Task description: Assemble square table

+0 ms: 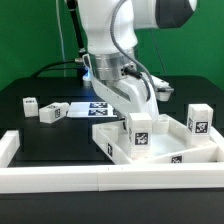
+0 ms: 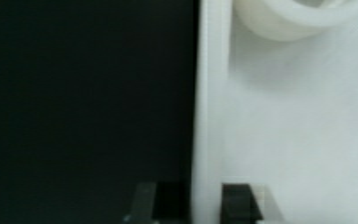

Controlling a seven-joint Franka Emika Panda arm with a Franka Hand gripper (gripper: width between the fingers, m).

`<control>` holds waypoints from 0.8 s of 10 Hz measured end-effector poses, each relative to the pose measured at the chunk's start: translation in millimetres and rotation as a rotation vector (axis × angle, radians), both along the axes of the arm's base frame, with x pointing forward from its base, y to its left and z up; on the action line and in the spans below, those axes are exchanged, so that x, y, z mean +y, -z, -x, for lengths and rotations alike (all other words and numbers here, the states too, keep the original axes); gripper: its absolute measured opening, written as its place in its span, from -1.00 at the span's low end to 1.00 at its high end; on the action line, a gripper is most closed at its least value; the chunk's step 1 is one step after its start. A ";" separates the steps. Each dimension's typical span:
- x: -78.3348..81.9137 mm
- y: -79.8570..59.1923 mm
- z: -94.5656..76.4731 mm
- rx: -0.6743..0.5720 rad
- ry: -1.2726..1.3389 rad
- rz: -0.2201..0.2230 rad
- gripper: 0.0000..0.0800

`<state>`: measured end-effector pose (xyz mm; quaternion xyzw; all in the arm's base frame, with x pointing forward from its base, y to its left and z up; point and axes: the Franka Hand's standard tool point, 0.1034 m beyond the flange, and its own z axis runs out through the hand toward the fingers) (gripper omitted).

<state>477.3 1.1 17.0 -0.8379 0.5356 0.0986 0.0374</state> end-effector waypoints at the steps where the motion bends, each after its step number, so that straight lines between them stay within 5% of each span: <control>1: -4.1 0.0 0.0 -0.014 -0.067 -0.005 -0.84; 3: -13.7 -0.3 -1.0 -0.037 -0.173 -0.002 -0.84; 5: -35.6 0.1 -15.4 -0.128 -0.466 0.056 -0.84; 8: -38.4 0.4 -19.7 -0.157 -0.660 0.060 -0.84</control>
Offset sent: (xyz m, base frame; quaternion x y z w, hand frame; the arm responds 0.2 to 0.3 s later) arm 0.0144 -0.0345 0.0025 -0.0413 0.1114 -0.3850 0.9152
